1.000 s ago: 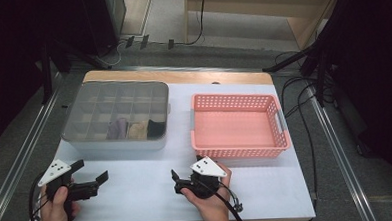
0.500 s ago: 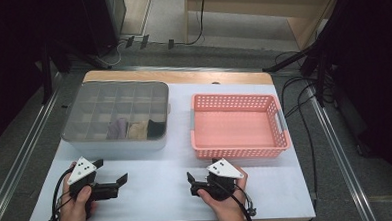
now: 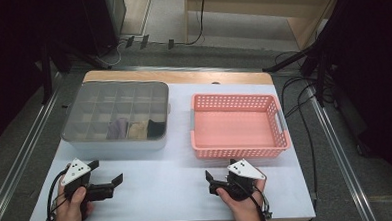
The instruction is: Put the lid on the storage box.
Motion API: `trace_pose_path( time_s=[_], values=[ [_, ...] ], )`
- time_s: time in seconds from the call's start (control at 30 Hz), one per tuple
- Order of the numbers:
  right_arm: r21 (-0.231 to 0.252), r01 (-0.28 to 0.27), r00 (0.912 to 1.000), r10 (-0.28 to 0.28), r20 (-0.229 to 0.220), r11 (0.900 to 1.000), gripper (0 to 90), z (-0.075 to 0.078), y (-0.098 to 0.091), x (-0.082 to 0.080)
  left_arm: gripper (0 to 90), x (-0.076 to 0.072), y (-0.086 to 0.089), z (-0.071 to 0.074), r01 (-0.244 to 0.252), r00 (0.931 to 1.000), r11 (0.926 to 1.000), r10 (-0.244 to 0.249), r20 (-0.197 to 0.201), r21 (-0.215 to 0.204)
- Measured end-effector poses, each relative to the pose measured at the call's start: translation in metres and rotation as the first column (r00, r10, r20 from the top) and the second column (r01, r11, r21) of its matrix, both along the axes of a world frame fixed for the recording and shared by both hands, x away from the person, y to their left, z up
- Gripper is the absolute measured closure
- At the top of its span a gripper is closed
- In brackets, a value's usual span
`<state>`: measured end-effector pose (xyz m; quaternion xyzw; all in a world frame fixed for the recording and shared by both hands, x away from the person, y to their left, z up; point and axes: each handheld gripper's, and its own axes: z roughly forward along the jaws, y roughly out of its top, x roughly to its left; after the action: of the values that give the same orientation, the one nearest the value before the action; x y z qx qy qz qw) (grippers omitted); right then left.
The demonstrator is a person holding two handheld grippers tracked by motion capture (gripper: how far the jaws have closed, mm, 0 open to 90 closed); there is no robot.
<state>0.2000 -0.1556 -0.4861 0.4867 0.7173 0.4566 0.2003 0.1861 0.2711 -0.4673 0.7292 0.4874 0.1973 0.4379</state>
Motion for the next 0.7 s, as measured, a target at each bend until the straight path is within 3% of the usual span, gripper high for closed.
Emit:
trace_pose_path(
  time_s=[0.6, 0.7],
  values=[
    [-0.045, 0.08, 0.9965, -0.081, -0.019, 0.9958, 7.4, -0.004, -0.048, -0.003, 0.0, 0.001, 0.002, -0.002, -0.019, 0.9997, 0.9998, 0.019, -0.013, 0.001],
    [-0.016, 0.09, 0.9956, -0.091, -0.023, 0.9958, 7.3, -0.004, -0.052, -0.004, 0.0, 0.0, 0.002, -0.003, -0.022, 0.9997, 0.9998, 0.022, -0.011, 0.003]
  ],
)
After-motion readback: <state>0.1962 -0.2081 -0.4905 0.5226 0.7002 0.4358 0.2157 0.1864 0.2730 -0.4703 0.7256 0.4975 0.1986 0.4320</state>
